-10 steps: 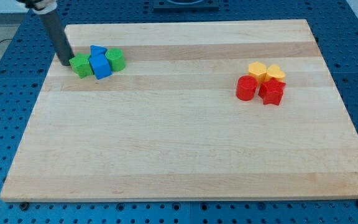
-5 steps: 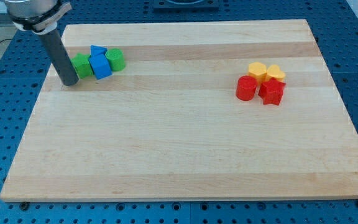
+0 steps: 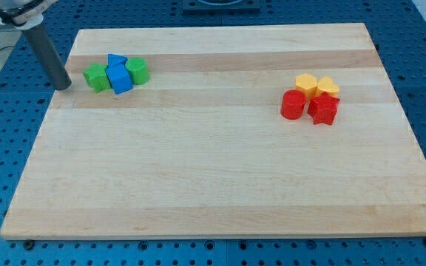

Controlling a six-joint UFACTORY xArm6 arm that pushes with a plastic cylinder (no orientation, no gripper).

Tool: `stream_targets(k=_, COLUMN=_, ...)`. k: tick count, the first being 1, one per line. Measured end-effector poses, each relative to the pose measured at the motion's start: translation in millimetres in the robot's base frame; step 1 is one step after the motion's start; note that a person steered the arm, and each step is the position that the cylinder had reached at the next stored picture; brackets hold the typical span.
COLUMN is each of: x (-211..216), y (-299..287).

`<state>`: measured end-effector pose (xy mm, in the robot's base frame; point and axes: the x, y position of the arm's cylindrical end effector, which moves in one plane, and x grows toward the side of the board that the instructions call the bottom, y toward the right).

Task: Push the green and blue blocks to the right side

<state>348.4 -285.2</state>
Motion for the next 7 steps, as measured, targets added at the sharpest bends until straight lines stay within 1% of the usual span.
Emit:
stream_targets(k=2, x=-19, y=15)
stream_targets(k=3, x=-15, y=9)
stream_targets(k=4, x=11, y=5)
stream_targets(k=5, x=17, y=24)
stream_targets(k=6, x=14, y=43)
stream_targets(k=7, x=2, y=45)
